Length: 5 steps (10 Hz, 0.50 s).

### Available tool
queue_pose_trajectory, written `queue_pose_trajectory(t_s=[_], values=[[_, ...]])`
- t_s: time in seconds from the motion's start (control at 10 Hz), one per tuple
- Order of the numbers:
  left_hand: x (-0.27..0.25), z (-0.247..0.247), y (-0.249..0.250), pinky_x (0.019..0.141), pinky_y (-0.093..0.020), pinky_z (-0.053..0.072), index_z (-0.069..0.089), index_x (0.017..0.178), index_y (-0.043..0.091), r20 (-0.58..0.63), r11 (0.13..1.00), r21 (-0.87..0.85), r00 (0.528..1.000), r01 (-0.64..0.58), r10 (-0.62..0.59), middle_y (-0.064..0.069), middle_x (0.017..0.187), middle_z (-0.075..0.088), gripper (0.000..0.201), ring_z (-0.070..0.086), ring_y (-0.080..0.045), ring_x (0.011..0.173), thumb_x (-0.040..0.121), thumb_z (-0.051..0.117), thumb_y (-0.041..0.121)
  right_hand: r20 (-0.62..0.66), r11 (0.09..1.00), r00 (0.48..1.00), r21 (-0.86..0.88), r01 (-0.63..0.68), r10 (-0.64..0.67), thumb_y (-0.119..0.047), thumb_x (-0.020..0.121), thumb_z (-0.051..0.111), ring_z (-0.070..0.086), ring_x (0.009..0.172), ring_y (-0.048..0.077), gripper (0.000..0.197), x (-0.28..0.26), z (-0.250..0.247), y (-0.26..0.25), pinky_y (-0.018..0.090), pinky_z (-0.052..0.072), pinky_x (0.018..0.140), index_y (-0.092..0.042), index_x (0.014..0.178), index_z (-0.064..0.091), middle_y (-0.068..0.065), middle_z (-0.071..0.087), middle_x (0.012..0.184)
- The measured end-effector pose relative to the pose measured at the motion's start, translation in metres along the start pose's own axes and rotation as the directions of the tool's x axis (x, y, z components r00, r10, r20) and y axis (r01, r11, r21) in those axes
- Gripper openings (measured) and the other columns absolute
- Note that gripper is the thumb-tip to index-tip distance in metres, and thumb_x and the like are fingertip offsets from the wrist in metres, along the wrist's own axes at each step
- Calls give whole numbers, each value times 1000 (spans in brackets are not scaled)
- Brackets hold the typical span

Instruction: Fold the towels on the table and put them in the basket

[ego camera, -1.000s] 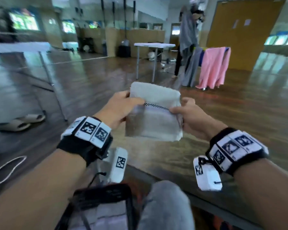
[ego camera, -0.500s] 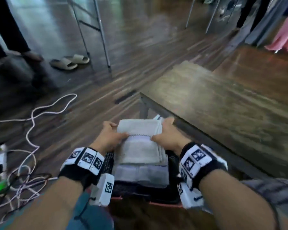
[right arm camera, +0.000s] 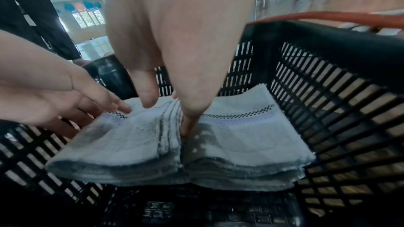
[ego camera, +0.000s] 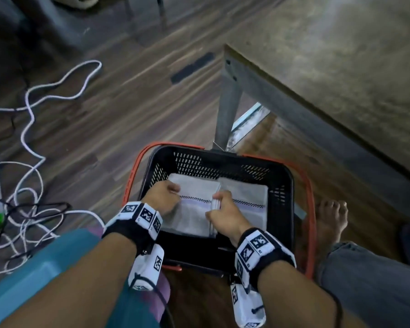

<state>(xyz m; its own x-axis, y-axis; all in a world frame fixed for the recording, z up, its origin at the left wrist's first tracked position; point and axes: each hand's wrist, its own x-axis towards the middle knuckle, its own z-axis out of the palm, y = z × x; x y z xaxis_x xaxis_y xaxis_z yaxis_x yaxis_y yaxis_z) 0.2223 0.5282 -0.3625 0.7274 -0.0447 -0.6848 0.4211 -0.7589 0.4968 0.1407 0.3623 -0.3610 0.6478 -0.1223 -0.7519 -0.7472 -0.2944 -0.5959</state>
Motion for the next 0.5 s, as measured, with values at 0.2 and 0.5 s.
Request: queue_pose_trajectory(t_s=[0.2,0.5], values=[[18,15,-8,98,-29,48,60,131,11,-27,993,114,999,25,-22,-10,128,64,43,62,-27,113,90,58,3,132,999,991,17,29,-31,-5,93,55,62,97,25,69,20,-2,11,42,58,88,-29,152,31,11,52,138],[14,18,8,99,-41,49,55,129,-5,-87,975,208,994,78,-61,-25,132,56,39,57,-40,117,91,55,6,177,942,984,-333,40,20,-28,99,48,21,149,37,65,13,-9,-1,44,26,122,-28,159,23,7,9,163]])
